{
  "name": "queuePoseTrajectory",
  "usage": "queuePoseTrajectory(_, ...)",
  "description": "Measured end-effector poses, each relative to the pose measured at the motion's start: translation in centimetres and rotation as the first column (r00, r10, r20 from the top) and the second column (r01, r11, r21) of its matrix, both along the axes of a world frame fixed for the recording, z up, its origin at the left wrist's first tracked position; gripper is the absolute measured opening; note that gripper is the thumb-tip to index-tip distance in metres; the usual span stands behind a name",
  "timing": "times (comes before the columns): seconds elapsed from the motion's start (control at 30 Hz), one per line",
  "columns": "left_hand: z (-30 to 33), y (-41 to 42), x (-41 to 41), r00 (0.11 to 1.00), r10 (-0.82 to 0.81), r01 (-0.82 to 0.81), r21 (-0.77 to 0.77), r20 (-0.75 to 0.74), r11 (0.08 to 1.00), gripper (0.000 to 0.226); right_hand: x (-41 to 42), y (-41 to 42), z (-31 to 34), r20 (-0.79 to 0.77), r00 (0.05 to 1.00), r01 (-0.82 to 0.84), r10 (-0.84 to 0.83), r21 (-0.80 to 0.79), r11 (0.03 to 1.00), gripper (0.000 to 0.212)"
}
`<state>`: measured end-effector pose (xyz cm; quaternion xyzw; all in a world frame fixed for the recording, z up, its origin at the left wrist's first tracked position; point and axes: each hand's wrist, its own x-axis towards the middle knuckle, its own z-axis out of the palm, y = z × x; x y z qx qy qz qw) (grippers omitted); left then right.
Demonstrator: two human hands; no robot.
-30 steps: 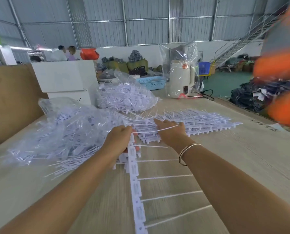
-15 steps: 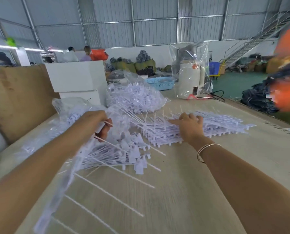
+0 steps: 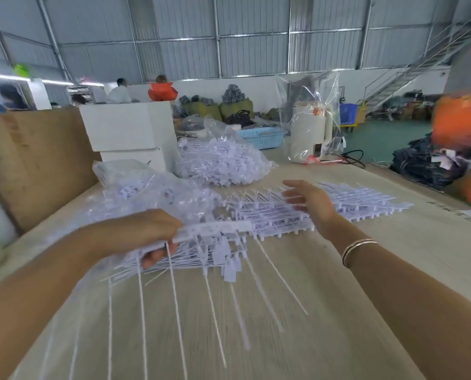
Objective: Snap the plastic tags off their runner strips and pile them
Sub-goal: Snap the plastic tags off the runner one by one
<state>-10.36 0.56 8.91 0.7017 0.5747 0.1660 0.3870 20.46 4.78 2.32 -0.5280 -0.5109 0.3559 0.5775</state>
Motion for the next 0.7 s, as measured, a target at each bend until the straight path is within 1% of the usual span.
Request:
queuePoseTrajectory(0.03, -0.4, -0.5, -0.1, 0.998, -0.051, 0.051, -0.011, -0.021, 0.999, 0.033, -0.4, -0.8, 0.2, -0.116, 0.985, -0.135, 0.127, -0.062, 0.989, 0.035)
queuePoseTrajectory(0.07, -1.0, -0.7, -0.4, 0.992, -0.122, 0.122, -0.021, -0.035, 0.992, 0.033, -0.6, -1.6, 0.2, -0.175, 0.957, -0.255, 0.229, -0.143, 0.956, 0.042)
queuePoseTrajectory(0.1, -1.5, -1.0, -0.5, 0.979, -0.197, 0.196, -0.016, -0.055, 0.980, 0.031, -1.0, -2.2, 0.1, -0.185, 0.935, -0.340, 0.303, -0.220, 0.914, 0.048)
queuePoseTrajectory(0.13, -1.9, -1.2, -0.7, 0.967, -0.248, 0.248, -0.008, -0.056, 0.969, 0.028, -1.4, -2.7, -0.1, -0.159, 0.920, -0.390, 0.358, -0.278, 0.878, 0.051)
queuePoseTrajectory(0.17, -2.4, -1.1, -0.8, 0.964, -0.262, 0.262, -0.003, -0.046, 0.965, 0.025, -1.9, -3.0, -0.3, -0.106, 0.910, -0.413, 0.401, -0.316, 0.854, 0.050)
queuePoseTrajectory(0.2, -2.9, -0.8, -0.7, 0.968, -0.251, 0.251, 0.006, -0.030, 0.968, 0.025, -2.4, -3.5, -0.5, -0.039, 0.900, -0.422, 0.435, -0.334, 0.843, 0.045)
queuePoseTrajectory(0.23, -3.4, -0.7, -0.5, 0.969, -0.242, 0.244, 0.029, -0.046, 0.969, 0.028, -2.9, -3.9, -0.6, 0.037, 0.887, -0.424, 0.461, -0.331, 0.843, 0.038)
queuePoseTrajectory(0.3, -4.3, -0.5, -0.1, 0.955, -0.250, 0.271, 0.125, -0.160, 0.955, 0.031, -3.9, -4.7, -0.9, 0.160, 0.861, -0.431, 0.483, -0.277, 0.859, 0.024)
queuePoseTrajectory(0.37, -5.0, -0.5, 0.3, 0.939, -0.228, 0.290, 0.235, -0.257, 0.928, 0.030, -4.8, -5.2, -1.1, 0.205, 0.860, -0.418, 0.466, -0.239, 0.876, 0.026)
queuePoseTrajectory(0.43, -5.8, -0.7, 1.0, 0.935, -0.160, 0.271, 0.347, -0.317, 0.898, 0.020, -5.8, -5.6, -1.0, 0.201, 0.873, -0.404, 0.444, -0.212, 0.890, 0.024)
queuePoseTrajectory(0.5, -6.7, -1.6, 2.4, 0.935, -0.076, 0.246, 0.478, -0.348, 0.843, 0.007, -6.6, -5.8, -1.1, 0.160, 0.903, -0.373, 0.399, -0.172, 0.912, 0.014)
queuePoseTrajectory(0.53, -7.1, -2.2, 3.2, 0.942, -0.046, 0.232, 0.544, -0.334, 0.806, 0.014, -7.0, -5.9, -1.2, 0.147, 0.916, -0.351, 0.374, -0.157, 0.923, 0.010)
queuePoseTrajectory(0.6, -7.9, -3.1, 4.6, 0.953, -0.046, 0.230, 0.621, -0.299, 0.749, 0.031, -7.8, -6.1, -1.5, 0.135, 0.926, -0.336, 0.353, -0.135, 0.932, 0.007)
queuePoseTrajectory(0.63, -8.4, -3.4, 5.2, 0.951, -0.044, 0.240, 0.642, -0.305, 0.728, 0.035, -8.2, -6.4, -1.7, 0.123, 0.927, -0.340, 0.354, -0.121, 0.932, 0.006)
queuePoseTrajectory(0.7, -9.0, -3.5, 5.7, 0.944, -0.001, 0.246, 0.702, -0.330, 0.668, 0.033, -8.7, -6.9, -2.4, 0.088, 0.926, -0.358, 0.366, -0.095, 0.929, 0.006)
